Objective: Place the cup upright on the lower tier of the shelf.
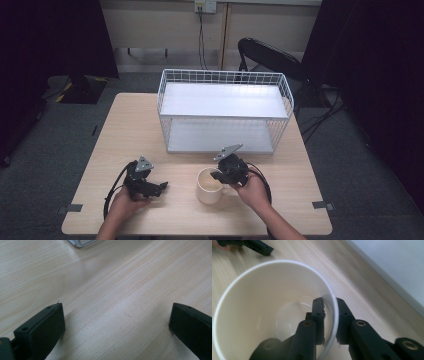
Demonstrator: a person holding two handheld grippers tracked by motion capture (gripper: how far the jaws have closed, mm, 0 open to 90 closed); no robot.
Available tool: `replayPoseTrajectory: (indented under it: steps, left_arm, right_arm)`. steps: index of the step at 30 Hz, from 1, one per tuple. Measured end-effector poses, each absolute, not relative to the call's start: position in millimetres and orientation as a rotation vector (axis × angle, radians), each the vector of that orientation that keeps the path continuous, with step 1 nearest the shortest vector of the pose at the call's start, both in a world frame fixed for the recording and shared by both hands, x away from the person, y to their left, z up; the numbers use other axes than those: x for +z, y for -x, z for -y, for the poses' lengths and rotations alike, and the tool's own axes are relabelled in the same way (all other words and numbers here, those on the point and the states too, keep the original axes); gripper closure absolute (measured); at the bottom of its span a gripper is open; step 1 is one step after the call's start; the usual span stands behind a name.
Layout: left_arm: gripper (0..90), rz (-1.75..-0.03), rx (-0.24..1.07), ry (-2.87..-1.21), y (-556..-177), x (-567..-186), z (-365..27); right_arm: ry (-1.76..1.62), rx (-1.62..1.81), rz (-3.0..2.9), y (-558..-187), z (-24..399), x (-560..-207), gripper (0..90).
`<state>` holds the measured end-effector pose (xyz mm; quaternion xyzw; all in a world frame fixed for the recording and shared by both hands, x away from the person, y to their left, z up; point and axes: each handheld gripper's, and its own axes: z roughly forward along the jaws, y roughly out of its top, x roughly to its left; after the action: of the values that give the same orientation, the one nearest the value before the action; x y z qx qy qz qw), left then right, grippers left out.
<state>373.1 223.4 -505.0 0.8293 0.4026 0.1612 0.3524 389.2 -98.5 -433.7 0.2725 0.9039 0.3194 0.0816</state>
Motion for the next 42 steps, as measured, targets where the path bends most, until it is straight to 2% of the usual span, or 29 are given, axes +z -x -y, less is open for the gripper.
replayPoseTrajectory:
  steps: [42]
  left_arm:
    - [0.0, -1.041, 0.417, -2.147, -373, -505, -223]
  right_arm:
    - [-1.156, 1.044, -2.368, -414, 174, -417, 82.9]
